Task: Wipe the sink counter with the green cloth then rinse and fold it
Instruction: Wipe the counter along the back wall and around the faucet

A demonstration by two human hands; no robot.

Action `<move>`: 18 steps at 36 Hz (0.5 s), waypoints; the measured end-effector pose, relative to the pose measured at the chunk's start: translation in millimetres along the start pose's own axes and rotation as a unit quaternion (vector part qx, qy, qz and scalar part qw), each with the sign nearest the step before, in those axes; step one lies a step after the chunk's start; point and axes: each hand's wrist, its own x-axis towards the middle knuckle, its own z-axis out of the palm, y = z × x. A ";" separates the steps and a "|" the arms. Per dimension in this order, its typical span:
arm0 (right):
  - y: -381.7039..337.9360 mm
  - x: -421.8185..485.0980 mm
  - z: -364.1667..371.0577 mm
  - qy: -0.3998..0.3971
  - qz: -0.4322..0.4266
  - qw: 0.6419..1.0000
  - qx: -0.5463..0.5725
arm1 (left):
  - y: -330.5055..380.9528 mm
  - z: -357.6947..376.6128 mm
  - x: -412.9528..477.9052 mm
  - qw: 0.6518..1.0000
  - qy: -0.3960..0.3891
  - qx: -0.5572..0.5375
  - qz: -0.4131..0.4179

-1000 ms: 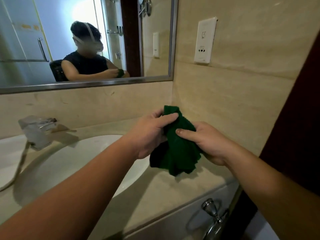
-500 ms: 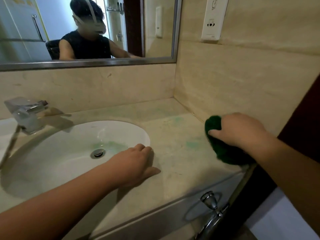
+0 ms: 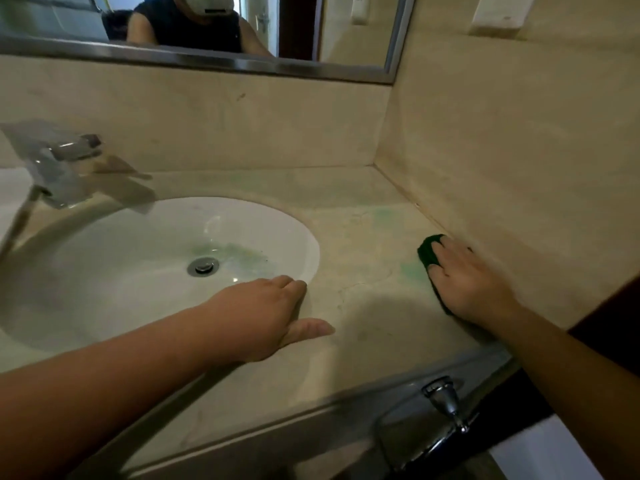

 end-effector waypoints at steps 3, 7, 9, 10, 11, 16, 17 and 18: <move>-13.4 6.3 8.5 0.010 0.018 1.000 -0.007 | -5.3 -6.5 -6.9 1.000 -0.029 -0.005 -0.003; -41.4 7.4 19.5 0.047 -0.011 0.999 -0.013 | -13.0 -18.9 -21.3 0.997 -0.077 -0.005 -0.009; -66.2 8.7 20.8 0.048 -0.021 0.999 -0.010 | -15.5 -23.2 -28.0 0.996 -0.092 -0.018 -0.012; -82.4 9.1 20.3 0.044 -0.023 0.999 -0.005 | -16.1 -24.8 -31.5 0.995 -0.097 -0.027 -0.013; -98.5 9.3 20.4 0.038 -0.024 0.999 0.002 | -16.2 -25.9 -34.2 0.994 -0.102 -0.036 -0.015; -180.1 8.2 11.6 0.002 -0.016 0.996 0.082 | -11.6 -26.6 -40.9 0.992 -0.117 -0.045 -0.015; -193.5 9.2 9.2 0.007 -0.016 0.994 0.111 | -9.9 -27.7 -41.3 0.992 -0.119 -0.047 -0.019; -206.4 10.0 6.4 0.007 -0.018 0.989 0.146 | -7.6 -29.5 -41.7 0.991 -0.121 -0.051 -0.023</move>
